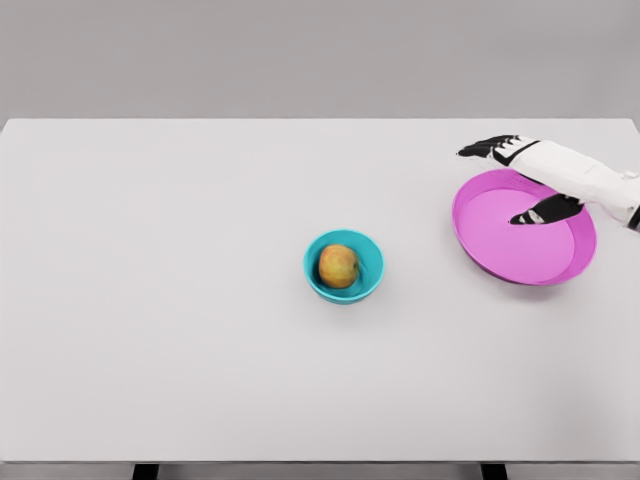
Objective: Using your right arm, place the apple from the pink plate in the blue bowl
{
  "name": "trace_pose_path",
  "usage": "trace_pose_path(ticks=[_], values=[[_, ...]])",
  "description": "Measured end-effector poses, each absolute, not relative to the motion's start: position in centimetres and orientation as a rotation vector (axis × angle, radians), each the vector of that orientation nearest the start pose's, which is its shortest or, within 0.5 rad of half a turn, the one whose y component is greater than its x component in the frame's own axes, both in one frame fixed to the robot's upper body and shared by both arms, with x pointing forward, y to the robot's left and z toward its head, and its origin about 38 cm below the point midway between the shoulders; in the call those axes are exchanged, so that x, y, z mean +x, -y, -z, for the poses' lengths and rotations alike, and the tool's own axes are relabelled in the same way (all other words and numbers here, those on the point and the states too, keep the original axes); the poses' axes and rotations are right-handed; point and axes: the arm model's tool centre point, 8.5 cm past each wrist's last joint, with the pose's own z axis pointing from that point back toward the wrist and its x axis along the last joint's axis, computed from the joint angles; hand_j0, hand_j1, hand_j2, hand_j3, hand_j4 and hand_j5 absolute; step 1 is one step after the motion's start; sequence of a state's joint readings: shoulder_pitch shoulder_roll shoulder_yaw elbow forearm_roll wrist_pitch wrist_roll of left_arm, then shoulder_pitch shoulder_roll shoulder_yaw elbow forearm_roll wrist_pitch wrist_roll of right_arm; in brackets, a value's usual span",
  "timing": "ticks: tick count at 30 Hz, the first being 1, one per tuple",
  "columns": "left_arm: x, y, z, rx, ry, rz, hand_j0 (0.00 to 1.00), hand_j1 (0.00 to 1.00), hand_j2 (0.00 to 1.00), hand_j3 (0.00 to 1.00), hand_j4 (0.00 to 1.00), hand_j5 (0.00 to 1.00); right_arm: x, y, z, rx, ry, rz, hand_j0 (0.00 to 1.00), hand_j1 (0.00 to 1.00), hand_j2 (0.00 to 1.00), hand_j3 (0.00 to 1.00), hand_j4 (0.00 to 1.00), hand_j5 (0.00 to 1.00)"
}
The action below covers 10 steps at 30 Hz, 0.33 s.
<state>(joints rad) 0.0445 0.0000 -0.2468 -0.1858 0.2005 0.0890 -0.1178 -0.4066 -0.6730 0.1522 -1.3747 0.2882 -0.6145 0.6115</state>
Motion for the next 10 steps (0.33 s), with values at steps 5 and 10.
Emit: trace_pose_path(ticks=[5,10], values=[[2.4,-24.6,26.4,-0.071,0.043,0.052,1.00,1.00,1.00,1.00,1.00,1.00,42.3,38.0,-21.4,-0.432,1.586,-1.592,1.00,1.00,1.00,1.00,1.00,1.00],[2.5,-24.6,26.4,-0.071,0.045,0.053,1.00,1.00,1.00,1.00,1.00,1.00,42.2,38.5,-21.5,-0.443,1.585,-1.582,1.00,1.00,1.00,1.00,1.00,1.00]])
